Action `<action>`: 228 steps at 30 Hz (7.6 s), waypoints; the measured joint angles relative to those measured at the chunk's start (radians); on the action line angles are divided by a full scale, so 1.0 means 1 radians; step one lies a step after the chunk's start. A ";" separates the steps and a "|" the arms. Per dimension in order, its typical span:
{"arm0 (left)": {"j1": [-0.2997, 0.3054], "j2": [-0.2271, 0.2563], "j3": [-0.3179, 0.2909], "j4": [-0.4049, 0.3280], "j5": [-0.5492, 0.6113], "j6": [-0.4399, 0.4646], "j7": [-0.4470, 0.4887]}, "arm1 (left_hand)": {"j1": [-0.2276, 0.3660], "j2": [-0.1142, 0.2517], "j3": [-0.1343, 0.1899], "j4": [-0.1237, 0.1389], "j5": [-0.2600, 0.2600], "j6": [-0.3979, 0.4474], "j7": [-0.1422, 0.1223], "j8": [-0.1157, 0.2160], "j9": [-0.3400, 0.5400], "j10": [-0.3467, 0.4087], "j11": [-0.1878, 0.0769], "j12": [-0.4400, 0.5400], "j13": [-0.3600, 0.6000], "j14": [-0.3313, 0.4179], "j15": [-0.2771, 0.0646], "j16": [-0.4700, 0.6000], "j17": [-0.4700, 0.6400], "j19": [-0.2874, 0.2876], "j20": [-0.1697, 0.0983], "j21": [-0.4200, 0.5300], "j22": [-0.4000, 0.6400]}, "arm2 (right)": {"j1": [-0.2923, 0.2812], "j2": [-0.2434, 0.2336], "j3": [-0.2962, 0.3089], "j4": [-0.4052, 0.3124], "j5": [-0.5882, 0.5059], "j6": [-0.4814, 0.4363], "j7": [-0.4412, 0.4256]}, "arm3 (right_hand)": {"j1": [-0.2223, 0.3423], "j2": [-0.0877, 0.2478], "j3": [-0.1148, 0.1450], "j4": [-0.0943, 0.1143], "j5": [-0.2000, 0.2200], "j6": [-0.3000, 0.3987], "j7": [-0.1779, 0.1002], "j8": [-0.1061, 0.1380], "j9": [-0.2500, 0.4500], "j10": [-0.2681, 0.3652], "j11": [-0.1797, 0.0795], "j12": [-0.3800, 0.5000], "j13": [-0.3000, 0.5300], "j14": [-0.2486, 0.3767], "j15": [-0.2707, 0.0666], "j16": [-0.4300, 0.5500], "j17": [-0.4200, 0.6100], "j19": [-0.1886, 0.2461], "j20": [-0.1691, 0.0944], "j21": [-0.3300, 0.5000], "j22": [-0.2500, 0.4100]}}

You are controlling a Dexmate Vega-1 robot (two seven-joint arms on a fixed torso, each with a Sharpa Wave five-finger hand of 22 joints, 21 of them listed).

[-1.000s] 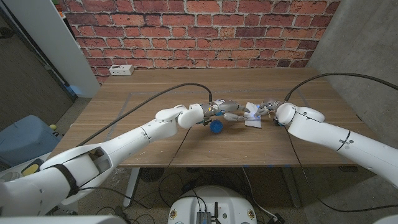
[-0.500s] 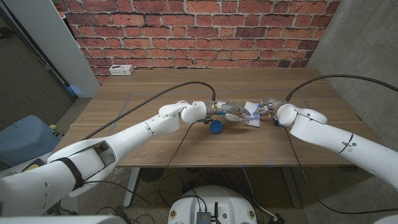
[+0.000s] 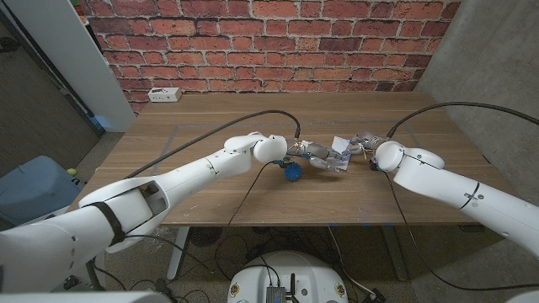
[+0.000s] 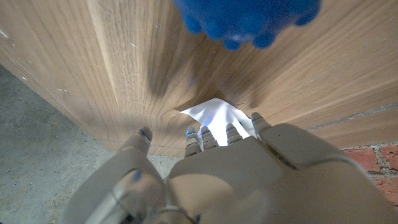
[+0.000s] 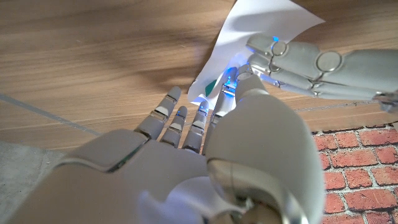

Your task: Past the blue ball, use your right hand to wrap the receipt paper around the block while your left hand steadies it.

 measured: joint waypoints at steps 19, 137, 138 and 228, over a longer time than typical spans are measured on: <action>-0.054 -0.041 0.061 0.032 0.007 0.064 -0.106 | -0.049 0.003 -0.018 0.043 0.004 -0.022 0.026 0.009 0.000 0.013 0.027 0.016 -0.001 -0.003 0.003 0.011 0.000 -0.006 -0.005 0.005 0.003 | -0.012 -0.004 0.031 0.012 0.037 0.025 0.003 | -0.070 -0.028 -0.042 0.041 -0.006 -0.136 0.018 -0.078 -0.032 -0.034 0.056 0.000 0.000 0.000 0.000 -0.004 -0.005 -0.005 0.066 -0.004 0.000; -0.084 -0.037 0.069 0.059 -0.019 0.073 -0.113 | -0.084 -0.011 -0.046 0.037 0.023 -0.102 0.020 0.008 0.001 -0.016 0.051 0.015 -0.001 -0.025 -0.030 0.011 -0.004 -0.004 -0.001 0.026 0.001 | 0.214 0.172 -0.255 0.326 -0.516 0.174 0.172 | 0.269 -0.039 0.095 -0.035 -0.039 0.069 0.026 -0.315 -0.038 0.344 0.025 0.272 0.176 0.721 -0.074 0.373 0.473 0.254 -0.034 0.613 0.137; -0.084 -0.037 0.069 0.060 -0.019 0.071 -0.113 | -0.084 -0.011 -0.046 0.037 0.023 -0.102 0.020 0.008 0.001 -0.016 0.051 0.015 -0.001 -0.025 -0.030 0.011 -0.004 -0.004 -0.001 0.026 0.001 | 0.211 0.175 -0.252 0.327 -0.521 0.174 0.168 | 0.271 -0.037 0.094 -0.034 -0.039 0.052 0.011 -0.326 -0.036 0.319 0.020 0.267 0.182 0.704 -0.073 0.347 0.468 0.226 -0.032 0.624 0.135; 0.238 0.055 -0.257 -0.055 -0.248 -0.037 0.492 | 0.049 0.042 0.057 -0.079 -0.001 0.071 0.140 0.014 0.002 0.145 0.112 0.035 0.006 0.227 -0.091 0.011 -0.012 0.266 -0.199 0.162 -0.024 | -0.152 0.273 0.273 0.435 0.092 0.853 -0.281 | -0.294 -0.007 0.027 0.216 -0.023 -0.524 -0.018 -0.368 -0.068 -0.035 0.135 0.004 0.045 0.231 -0.007 -0.051 0.243 -0.096 0.003 0.542 -0.019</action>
